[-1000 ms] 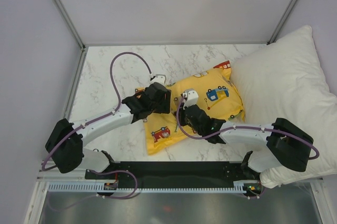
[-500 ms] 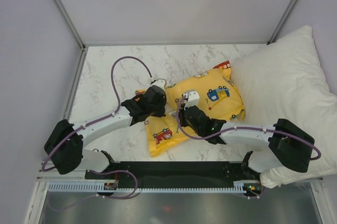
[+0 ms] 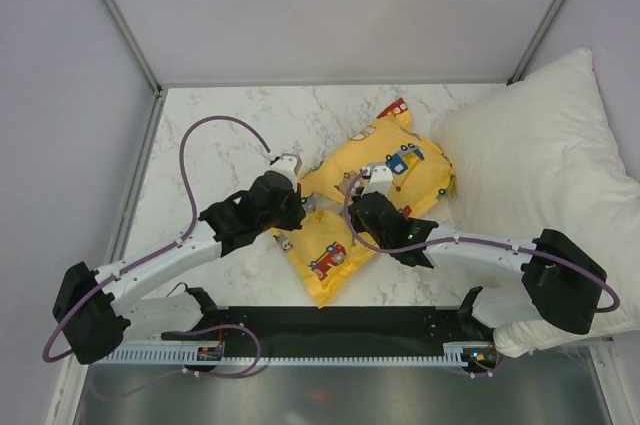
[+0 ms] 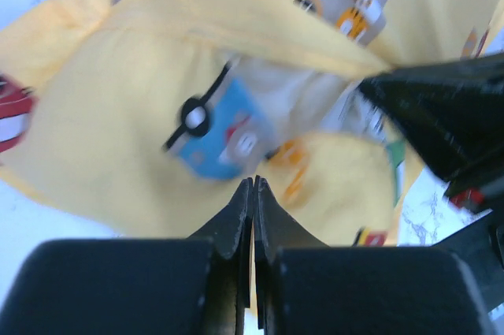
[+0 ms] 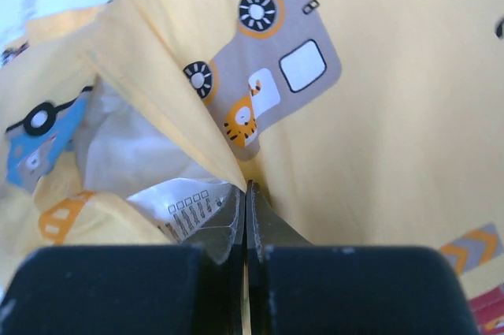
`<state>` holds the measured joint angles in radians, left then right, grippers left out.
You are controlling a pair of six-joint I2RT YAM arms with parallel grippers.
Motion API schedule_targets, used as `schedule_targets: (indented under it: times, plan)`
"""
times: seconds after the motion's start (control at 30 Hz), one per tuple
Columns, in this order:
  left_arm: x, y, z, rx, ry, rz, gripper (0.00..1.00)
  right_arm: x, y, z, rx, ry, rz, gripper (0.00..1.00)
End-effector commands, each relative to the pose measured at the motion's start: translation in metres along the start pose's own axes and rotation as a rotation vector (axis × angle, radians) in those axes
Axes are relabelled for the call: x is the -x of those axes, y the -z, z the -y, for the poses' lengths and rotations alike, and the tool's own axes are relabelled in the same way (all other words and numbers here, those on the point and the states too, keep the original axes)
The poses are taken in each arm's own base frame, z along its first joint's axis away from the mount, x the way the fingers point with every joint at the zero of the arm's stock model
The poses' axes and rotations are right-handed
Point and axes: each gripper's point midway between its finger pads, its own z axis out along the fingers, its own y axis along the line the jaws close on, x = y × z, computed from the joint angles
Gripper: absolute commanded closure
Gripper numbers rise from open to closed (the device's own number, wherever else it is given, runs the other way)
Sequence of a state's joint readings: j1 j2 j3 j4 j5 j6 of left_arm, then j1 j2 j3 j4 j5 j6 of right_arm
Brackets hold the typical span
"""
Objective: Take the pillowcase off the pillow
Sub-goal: Expand the opening of the pillowcase
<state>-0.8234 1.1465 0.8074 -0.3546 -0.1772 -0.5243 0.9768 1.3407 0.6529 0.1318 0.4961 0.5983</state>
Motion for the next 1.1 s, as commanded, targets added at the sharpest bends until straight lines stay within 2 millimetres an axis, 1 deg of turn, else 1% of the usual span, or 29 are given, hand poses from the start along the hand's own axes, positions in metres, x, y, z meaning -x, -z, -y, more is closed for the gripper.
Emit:
schedule_targets:
  times: [0.0, 0.07, 0.17, 0.27, 0.37, 0.43, 0.47, 0.5, 0.53, 0.57, 0.6, 0.63, 0.67, 0.7, 0.73, 0.77, 0.83, 0.87, 0.93, 0.97, 1.03, 1.07]
  plan:
    - [-0.010, 0.019, -0.018, 0.060, -0.018, -0.026, 0.98, 0.019, -0.001, 0.067, -0.265, 0.015, 0.061, 1.00]
    - [-0.009, 0.021, -0.018, 0.055, -0.018, -0.019, 0.98, 0.018, 0.000, 0.072, -0.278, 0.015, 0.058, 1.00]
    - [-0.013, 0.020, -0.020, 0.057, -0.025, -0.029, 0.98, 0.019, 0.000, 0.067, -0.246, 0.032, 0.049, 1.00]
    - [-0.017, 0.015, -0.017, 0.046, -0.023, -0.048, 0.98, 0.019, 0.000, 0.060, -0.201, 0.038, 0.045, 1.00]
    - [-0.003, 0.016, -0.005, 0.007, 0.008, -0.011, 0.98, 0.020, 0.001, 0.057, -0.174, 0.056, 0.043, 1.00]
    - [0.015, 0.018, 0.013, -0.053, 0.044, 0.030, 0.98, 0.018, 0.001, 0.045, -0.109, 0.050, 0.038, 1.00]
    - [0.021, 0.018, 0.019, -0.070, 0.055, 0.041, 0.98, 0.018, 0.003, 0.038, -0.074, 0.055, 0.041, 1.00]
    - [0.031, 0.020, 0.026, -0.092, 0.069, 0.059, 0.97, 0.017, 0.003, 0.031, -0.042, 0.053, 0.044, 1.00]
    - [0.035, 0.018, 0.030, -0.099, 0.077, 0.062, 0.93, 0.015, 0.006, 0.017, 0.007, 0.061, 0.049, 1.00]
    - [0.038, 0.017, 0.032, -0.099, 0.080, 0.066, 0.84, 0.014, 0.007, 0.009, 0.024, 0.070, 0.051, 1.00]
    - [0.045, 0.018, 0.036, -0.105, 0.087, 0.076, 0.60, 0.012, 0.009, 0.003, 0.037, 0.084, 0.050, 1.00]
    - [0.045, 0.013, 0.035, -0.092, 0.089, 0.070, 0.49, 0.011, 0.012, -0.011, 0.064, 0.098, 0.055, 1.00]
    - [0.045, 0.011, 0.035, -0.088, 0.089, 0.067, 0.32, 0.007, 0.012, -0.016, 0.074, 0.107, 0.048, 1.00]
    - [0.047, 0.009, 0.036, -0.085, 0.087, 0.065, 0.30, 0.006, 0.013, -0.022, 0.086, 0.104, 0.050, 1.00]
    - [0.041, 0.002, 0.035, -0.074, 0.082, 0.042, 0.29, 0.007, 0.014, -0.029, 0.102, 0.099, 0.058, 1.00]
    - [0.039, 0.000, 0.036, -0.077, 0.083, 0.028, 0.27, 0.002, 0.016, -0.036, 0.115, 0.107, 0.053, 1.00]
    - [0.027, -0.008, 0.035, -0.070, 0.077, -0.017, 0.26, 0.001, 0.019, -0.044, 0.125, 0.107, 0.060, 1.00]
    - [0.018, -0.015, 0.031, -0.051, 0.070, -0.051, 0.26, 0.000, 0.019, -0.042, 0.113, 0.113, 0.062, 1.00]
    - [0.004, -0.021, 0.023, -0.019, 0.063, -0.096, 0.26, -0.002, 0.019, -0.043, 0.111, 0.117, 0.061, 1.00]
    - [-0.008, -0.027, 0.018, 0.002, 0.060, -0.125, 0.26, -0.002, 0.020, -0.044, 0.110, 0.117, 0.061, 1.00]
    - [-0.016, -0.032, 0.013, 0.022, 0.061, -0.145, 0.26, -0.003, 0.020, -0.041, 0.103, 0.120, 0.062, 1.00]
    - [-0.020, -0.034, 0.011, 0.029, 0.061, -0.156, 0.29, -0.002, 0.022, -0.041, 0.105, 0.120, 0.065, 1.00]
